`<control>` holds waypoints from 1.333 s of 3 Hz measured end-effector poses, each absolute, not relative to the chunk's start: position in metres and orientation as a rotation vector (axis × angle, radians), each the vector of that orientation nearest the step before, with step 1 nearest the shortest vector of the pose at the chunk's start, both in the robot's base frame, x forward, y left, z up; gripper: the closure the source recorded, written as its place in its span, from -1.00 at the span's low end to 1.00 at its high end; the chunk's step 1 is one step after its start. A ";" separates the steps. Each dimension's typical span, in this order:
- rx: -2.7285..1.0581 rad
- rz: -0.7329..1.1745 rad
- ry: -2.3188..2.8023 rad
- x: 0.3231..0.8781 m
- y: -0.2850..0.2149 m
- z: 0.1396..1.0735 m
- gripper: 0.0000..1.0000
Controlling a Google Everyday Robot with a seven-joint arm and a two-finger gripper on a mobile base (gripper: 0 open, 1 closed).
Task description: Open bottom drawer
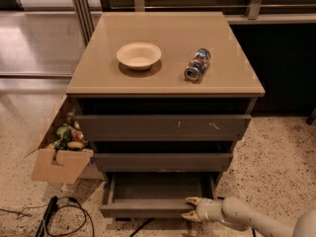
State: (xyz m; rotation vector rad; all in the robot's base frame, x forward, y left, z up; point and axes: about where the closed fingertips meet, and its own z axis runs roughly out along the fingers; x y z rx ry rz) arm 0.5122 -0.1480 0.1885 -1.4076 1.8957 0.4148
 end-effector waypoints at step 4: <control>-1.433 0.555 1.826 0.468 -0.151 0.171 -0.30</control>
Offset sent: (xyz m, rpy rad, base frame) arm 0.0000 0.0000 0.0000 0.0000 0.0000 0.0000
